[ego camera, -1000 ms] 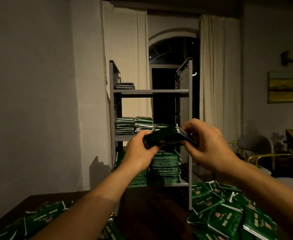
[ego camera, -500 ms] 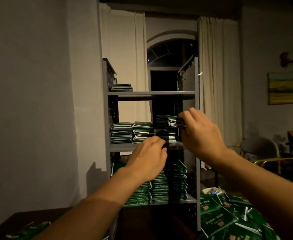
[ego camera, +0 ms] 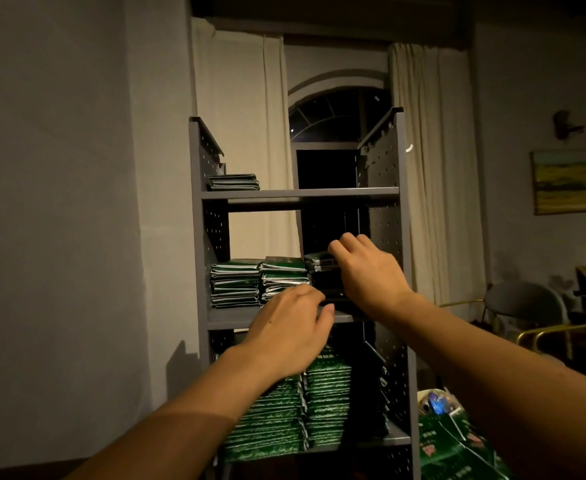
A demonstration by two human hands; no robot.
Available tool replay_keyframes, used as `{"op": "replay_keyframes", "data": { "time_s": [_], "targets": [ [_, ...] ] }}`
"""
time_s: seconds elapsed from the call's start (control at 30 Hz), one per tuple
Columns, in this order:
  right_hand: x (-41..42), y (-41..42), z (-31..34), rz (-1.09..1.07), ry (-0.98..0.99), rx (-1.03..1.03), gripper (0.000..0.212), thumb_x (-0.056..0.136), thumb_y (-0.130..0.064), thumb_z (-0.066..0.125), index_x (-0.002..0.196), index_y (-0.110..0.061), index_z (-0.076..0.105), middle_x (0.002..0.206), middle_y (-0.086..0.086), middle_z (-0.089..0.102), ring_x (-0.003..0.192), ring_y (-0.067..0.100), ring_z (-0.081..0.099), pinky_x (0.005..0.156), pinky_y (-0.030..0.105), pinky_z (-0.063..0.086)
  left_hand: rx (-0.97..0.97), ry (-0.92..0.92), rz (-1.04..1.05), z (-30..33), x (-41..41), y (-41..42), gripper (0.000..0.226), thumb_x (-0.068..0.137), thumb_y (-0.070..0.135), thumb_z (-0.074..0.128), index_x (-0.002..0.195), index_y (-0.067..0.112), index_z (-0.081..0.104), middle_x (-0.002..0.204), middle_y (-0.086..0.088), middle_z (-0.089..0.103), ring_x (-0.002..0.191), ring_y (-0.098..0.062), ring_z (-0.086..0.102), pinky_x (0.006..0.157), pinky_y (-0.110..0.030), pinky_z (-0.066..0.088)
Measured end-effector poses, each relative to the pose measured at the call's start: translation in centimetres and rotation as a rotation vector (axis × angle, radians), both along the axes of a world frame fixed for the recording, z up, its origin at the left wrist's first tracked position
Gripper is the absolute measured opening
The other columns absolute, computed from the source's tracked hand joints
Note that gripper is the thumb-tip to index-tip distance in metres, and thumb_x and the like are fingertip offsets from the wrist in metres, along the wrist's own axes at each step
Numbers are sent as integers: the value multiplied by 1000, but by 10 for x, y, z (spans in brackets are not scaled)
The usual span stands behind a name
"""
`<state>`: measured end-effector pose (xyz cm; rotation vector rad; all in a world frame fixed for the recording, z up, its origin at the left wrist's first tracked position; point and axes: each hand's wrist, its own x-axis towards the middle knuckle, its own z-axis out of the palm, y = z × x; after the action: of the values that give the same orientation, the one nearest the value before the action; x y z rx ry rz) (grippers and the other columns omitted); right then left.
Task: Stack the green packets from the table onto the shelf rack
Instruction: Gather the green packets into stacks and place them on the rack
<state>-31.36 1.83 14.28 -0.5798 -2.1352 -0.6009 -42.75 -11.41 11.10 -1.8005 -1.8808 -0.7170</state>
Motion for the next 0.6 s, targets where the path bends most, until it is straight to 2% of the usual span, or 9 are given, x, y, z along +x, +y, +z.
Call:
{"op": "replay_keyframes", "data": {
  "time_s": [0.1,0.27,0.37,0.6],
  "targets": [
    [-6,5,-3,28,4,-66,43,86,-4,68,125,-15,53,118,5,50,98,20,50,64,26,38,-9,-12,5,2,1,5,39,105,41,38,116,15,66,113,2,61,103,-16,56,92,-38,48],
    [-4,7,1,47,-3,-146,40,89,-5,67,125,-15,53,117,4,54,97,20,56,74,24,42,-34,-26,22,-1,-1,10,39,103,44,38,101,17,66,103,4,60,94,-17,57,87,-42,51],
    [-6,6,3,57,-13,-191,40,89,-5,68,125,-14,55,118,5,56,99,21,59,80,26,48,-48,-31,22,-2,0,9,38,103,44,39,101,17,66,104,4,60,95,-16,57,88,-42,51],
    [2,-2,7,3,-41,-118,43,89,-13,70,128,-17,52,123,3,51,109,20,50,76,25,44,-23,-42,15,-1,1,6,33,102,42,43,100,18,65,104,4,60,95,-17,57,87,-42,52]
  ]
}}
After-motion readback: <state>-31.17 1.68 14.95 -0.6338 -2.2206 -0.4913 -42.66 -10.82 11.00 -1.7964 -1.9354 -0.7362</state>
